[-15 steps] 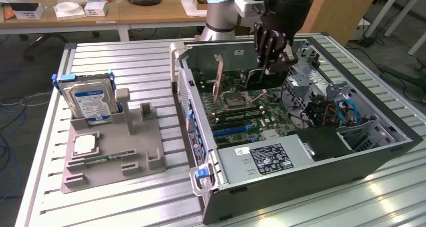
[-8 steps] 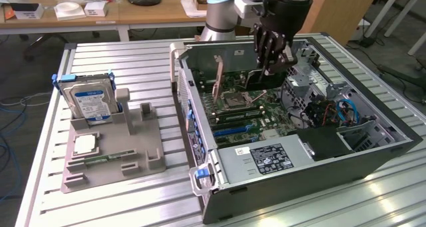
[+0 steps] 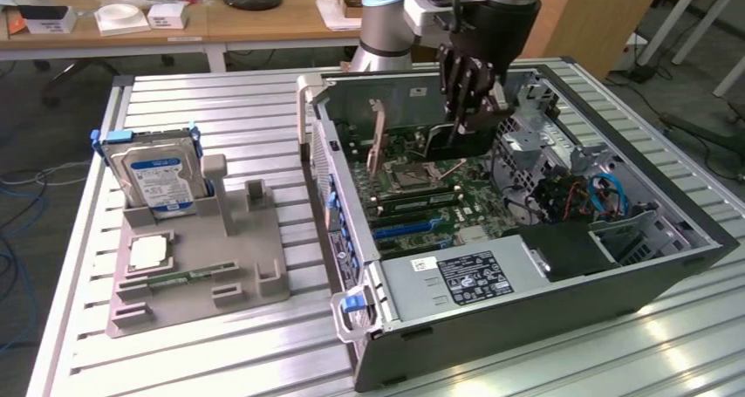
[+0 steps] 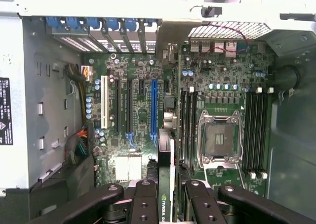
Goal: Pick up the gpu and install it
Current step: 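Insert the gpu into the slot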
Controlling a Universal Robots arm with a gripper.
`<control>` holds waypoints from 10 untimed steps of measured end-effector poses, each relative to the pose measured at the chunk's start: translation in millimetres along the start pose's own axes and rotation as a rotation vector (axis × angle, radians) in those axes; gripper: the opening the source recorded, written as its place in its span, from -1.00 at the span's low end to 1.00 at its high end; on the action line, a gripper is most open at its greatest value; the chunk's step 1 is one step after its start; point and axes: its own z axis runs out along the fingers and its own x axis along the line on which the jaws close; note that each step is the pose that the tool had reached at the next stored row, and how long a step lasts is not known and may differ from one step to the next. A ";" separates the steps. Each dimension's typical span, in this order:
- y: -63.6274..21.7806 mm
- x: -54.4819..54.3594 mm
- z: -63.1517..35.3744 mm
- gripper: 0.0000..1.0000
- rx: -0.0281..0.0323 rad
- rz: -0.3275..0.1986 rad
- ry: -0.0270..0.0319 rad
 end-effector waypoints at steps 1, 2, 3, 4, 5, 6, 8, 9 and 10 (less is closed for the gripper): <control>0.5 0.0 0.4 -0.47 0.0000 0.000 -0.0001; 1.1 0.0 0.6 -0.47 -0.0001 0.000 0.0001; 1.7 0.1 0.8 -0.47 -0.0001 0.000 0.0002; 2.1 0.1 0.9 -0.47 -0.0002 0.000 0.0003; 2.5 0.1 1.1 -0.47 -0.0001 0.000 0.0001; 2.9 0.1 1.2 -0.47 -0.0001 0.000 0.0001; 3.8 0.1 1.7 -0.47 -0.0004 0.000 0.0003; 4.0 0.1 1.9 -0.47 -0.0008 0.000 0.0004; 4.4 0.1 2.2 -0.47 -0.0011 0.000 0.0006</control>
